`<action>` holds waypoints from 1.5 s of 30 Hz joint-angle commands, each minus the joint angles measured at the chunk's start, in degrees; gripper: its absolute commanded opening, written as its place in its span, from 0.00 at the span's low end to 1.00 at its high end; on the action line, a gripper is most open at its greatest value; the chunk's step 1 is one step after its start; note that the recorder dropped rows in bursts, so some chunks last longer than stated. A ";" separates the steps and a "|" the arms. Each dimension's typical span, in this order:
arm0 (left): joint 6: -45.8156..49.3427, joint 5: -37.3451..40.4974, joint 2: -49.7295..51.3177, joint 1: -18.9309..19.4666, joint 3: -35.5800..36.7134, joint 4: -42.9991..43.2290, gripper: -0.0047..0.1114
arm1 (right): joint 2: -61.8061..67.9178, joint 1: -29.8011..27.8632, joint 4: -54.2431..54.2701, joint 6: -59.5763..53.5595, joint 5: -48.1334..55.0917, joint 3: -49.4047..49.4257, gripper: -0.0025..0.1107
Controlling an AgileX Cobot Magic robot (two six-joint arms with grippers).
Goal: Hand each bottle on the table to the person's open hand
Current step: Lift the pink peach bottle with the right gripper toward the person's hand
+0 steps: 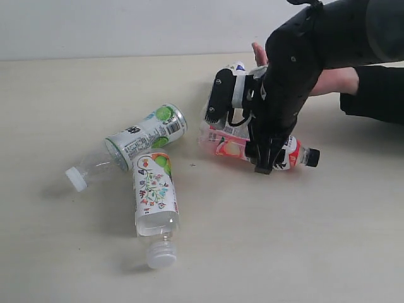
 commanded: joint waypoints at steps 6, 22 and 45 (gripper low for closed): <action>0.26 -0.24 -0.39 0.08 -0.01 0.22 0.04 | 4.12 0.12 -5.14 3.21 -5.63 -0.33 0.70; 0.26 -0.24 -0.39 0.08 -0.01 0.22 0.04 | 8.50 0.12 -5.25 4.36 -4.23 -0.33 0.45; 0.26 -0.24 -0.39 0.08 -0.01 0.22 0.04 | -17.83 0.12 6.12 13.02 25.07 -2.03 0.02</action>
